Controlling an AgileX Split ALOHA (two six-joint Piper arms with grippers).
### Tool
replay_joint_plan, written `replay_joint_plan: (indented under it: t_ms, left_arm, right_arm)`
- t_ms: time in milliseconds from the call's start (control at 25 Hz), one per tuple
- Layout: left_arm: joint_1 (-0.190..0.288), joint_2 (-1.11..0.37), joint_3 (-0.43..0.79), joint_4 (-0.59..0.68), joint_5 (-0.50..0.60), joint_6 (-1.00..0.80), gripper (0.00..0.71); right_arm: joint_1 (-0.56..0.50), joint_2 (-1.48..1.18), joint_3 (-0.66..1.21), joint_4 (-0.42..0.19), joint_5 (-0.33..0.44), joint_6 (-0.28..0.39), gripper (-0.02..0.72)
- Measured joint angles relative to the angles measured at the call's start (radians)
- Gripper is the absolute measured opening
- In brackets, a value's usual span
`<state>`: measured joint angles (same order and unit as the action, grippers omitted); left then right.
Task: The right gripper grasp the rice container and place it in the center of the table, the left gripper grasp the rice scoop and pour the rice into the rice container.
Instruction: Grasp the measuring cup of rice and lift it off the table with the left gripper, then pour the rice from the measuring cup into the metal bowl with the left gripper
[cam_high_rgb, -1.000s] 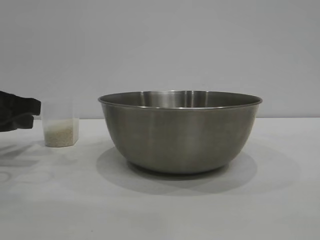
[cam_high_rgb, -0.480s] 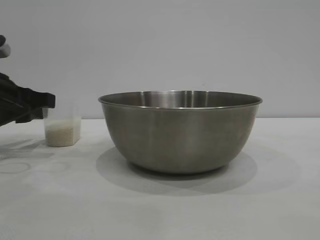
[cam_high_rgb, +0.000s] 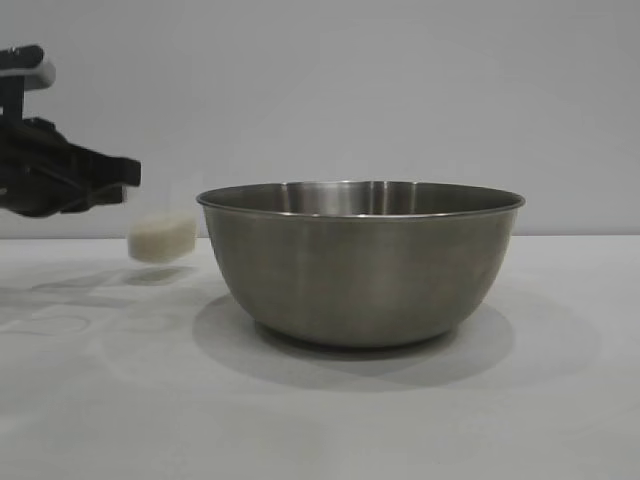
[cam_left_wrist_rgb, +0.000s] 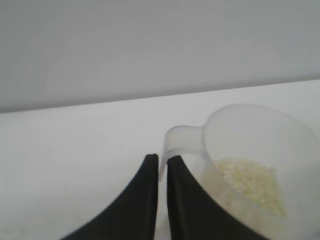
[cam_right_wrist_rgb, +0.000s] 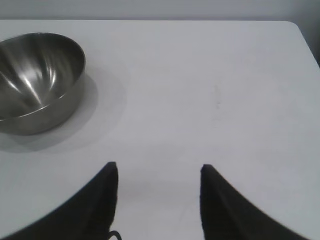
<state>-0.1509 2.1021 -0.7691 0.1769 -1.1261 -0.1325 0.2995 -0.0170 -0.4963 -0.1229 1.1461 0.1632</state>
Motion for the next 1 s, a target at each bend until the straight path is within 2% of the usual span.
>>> replay_joint_plan:
  t_ms: [560,760,1000]
  left_arm:
    - [0.000,-0.221,-0.002,0.278,-0.002,0.012,0.000]
    - [0.000,-0.297,-0.002,0.385,-0.004,0.088,0.000]
    - [0.000,-0.307,-0.002,0.535,-0.005,0.249,0.000]
  right_arm:
    - [0.000,0.000,0.000,0.000,0.000,0.002,0.363]
    - [0.000,0.000,0.000,0.000,0.000,0.002,0.363]
    - [0.000,0.000,0.000,0.000,0.000,0.002,0.363]
